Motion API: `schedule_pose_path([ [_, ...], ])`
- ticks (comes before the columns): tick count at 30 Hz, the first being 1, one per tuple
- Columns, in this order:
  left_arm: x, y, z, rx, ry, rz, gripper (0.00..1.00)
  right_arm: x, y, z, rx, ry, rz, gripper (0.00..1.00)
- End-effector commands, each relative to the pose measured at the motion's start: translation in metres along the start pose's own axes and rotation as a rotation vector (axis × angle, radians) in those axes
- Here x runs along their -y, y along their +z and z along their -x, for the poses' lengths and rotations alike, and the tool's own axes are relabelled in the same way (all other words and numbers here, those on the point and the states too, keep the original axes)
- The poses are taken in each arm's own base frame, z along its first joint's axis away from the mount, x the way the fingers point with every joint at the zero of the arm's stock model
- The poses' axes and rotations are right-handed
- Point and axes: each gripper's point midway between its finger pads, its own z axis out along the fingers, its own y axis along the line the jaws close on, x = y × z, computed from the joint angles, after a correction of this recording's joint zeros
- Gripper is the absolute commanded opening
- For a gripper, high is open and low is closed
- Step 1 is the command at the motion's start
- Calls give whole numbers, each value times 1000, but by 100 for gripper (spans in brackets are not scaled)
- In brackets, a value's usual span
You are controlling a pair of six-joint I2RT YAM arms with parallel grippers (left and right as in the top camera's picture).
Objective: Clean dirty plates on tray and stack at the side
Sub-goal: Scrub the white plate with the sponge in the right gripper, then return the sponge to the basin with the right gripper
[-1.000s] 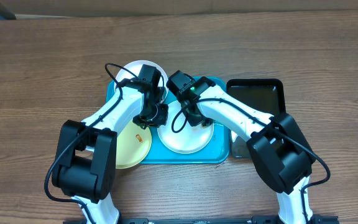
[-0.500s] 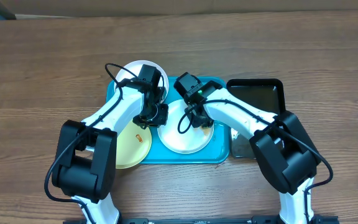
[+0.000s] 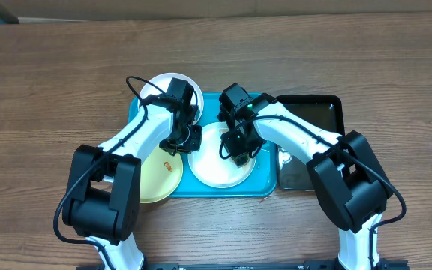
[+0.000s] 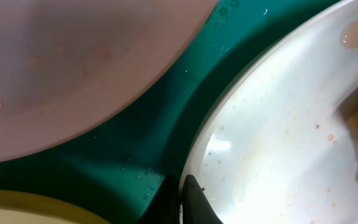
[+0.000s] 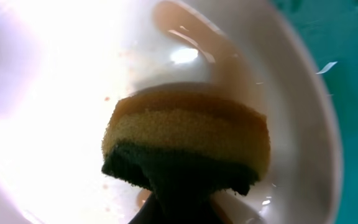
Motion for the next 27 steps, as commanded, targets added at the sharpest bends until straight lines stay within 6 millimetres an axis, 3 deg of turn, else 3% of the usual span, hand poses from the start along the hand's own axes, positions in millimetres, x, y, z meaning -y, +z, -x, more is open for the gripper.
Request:
schedule_pose_path([
  [1, 5, 3, -1, -4, 16, -15, 4, -22, 21, -25, -99, -3, 116, 6],
  [6, 5, 3, -1, -4, 16, -15, 4, -54, 2, -14, -86, 15, 356, 4],
  [8, 5, 3, -1, -4, 16, -15, 4, -60, -17, -2, -61, 6, 456, 4],
  [12, 5, 3, -1, -4, 16, -15, 4, -67, -78, 24, 32, -14, 694, 4],
  [14, 5, 3, -1, -4, 16, -16, 4, -44, -113, 37, 94, 24, 716, 4],
  [17, 5, 3, -1, -4, 16, -15, 4, -12, -134, 36, 125, 100, 676, 4],
  [21, 5, 3, -1, -4, 16, -16, 4, 45, -142, 15, 94, 247, 533, 4],
  [22, 5, 3, -1, -4, 16, -16, 4, 68, -140, 2, 60, 308, 462, 4],
  [27, 5, 3, -1, -4, 16, -16, 13, 135, -127, -45, -76, 469, 207, 4],
])
